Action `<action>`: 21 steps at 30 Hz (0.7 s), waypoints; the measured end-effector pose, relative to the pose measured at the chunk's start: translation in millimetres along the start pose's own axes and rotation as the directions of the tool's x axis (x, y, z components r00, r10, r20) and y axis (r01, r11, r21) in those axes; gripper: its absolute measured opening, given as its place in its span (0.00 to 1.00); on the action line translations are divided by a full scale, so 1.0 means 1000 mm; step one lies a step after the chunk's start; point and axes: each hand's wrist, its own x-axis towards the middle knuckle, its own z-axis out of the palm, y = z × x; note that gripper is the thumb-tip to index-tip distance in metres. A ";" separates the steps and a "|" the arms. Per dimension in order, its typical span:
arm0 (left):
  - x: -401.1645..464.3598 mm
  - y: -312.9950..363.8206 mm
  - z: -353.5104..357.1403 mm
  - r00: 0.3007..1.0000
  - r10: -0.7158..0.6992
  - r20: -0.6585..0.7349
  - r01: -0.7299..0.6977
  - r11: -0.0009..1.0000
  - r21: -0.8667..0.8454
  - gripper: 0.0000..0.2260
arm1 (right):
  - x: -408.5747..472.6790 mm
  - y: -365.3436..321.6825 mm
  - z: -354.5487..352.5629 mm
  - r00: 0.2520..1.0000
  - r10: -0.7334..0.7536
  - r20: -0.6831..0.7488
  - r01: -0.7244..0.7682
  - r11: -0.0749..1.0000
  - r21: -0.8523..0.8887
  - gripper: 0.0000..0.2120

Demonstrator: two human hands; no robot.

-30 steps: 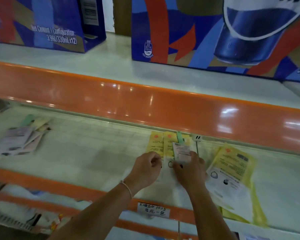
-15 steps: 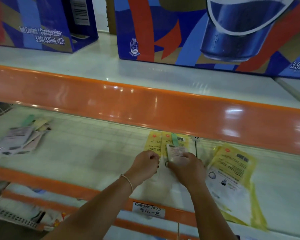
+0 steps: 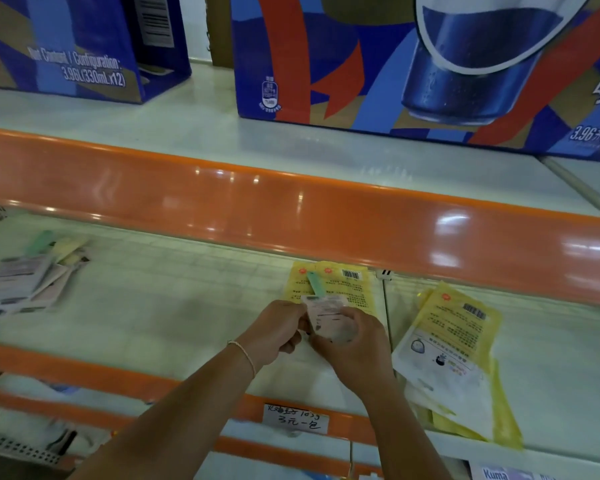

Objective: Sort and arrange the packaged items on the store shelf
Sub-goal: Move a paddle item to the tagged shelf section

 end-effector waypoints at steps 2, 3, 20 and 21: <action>-0.001 -0.002 -0.008 1.000 0.001 0.019 -0.001 1.000 -0.024 0.17 | -0.003 -0.003 0.006 1.000 -0.011 -0.003 0.011 0.999 -0.034 0.35; -0.001 -0.003 -0.012 1.000 0.012 0.021 -0.012 1.000 -0.024 0.17 | -0.004 -0.005 0.010 1.000 -0.016 -0.002 0.016 0.999 -0.040 0.36; 0.002 -0.019 -0.158 0.988 0.144 -0.061 -0.143 0.989 0.026 0.12 | -0.014 -0.077 0.098 1.000 -0.003 0.006 0.003 0.999 0.039 0.20; 0.002 -0.020 -0.167 0.988 0.142 -0.060 -0.140 0.990 0.030 0.12 | -0.015 -0.081 0.105 1.000 -0.001 0.013 0.000 0.999 0.036 0.20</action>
